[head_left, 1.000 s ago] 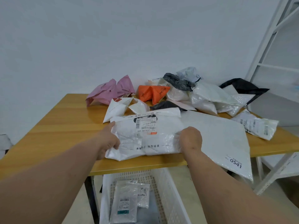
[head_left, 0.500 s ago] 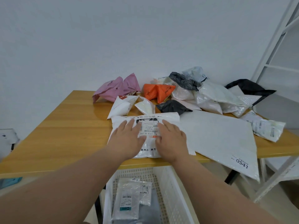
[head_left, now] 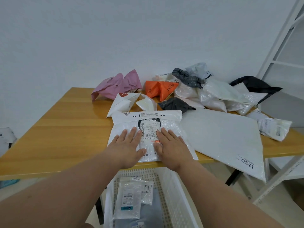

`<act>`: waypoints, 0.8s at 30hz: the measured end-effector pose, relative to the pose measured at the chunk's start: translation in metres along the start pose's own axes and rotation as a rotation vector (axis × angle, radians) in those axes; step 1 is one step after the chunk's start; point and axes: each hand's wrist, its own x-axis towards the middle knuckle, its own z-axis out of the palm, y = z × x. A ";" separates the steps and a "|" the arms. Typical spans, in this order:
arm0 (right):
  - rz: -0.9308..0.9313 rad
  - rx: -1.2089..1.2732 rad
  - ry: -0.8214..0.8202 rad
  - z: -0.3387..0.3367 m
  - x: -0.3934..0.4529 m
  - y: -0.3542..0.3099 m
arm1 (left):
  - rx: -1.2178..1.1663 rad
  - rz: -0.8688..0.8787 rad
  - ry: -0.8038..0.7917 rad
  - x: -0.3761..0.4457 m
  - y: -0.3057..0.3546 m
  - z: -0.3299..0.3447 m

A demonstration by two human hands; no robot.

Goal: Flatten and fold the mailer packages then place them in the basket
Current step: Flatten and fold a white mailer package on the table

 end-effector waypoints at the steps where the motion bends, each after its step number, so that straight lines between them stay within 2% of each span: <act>1: -0.002 0.002 -0.003 0.000 0.001 0.000 | 0.001 -0.002 -0.002 0.001 0.000 0.001; 24: 0.015 -0.044 -0.013 0.015 0.005 0.001 | 0.008 -0.018 -0.067 0.003 0.003 0.004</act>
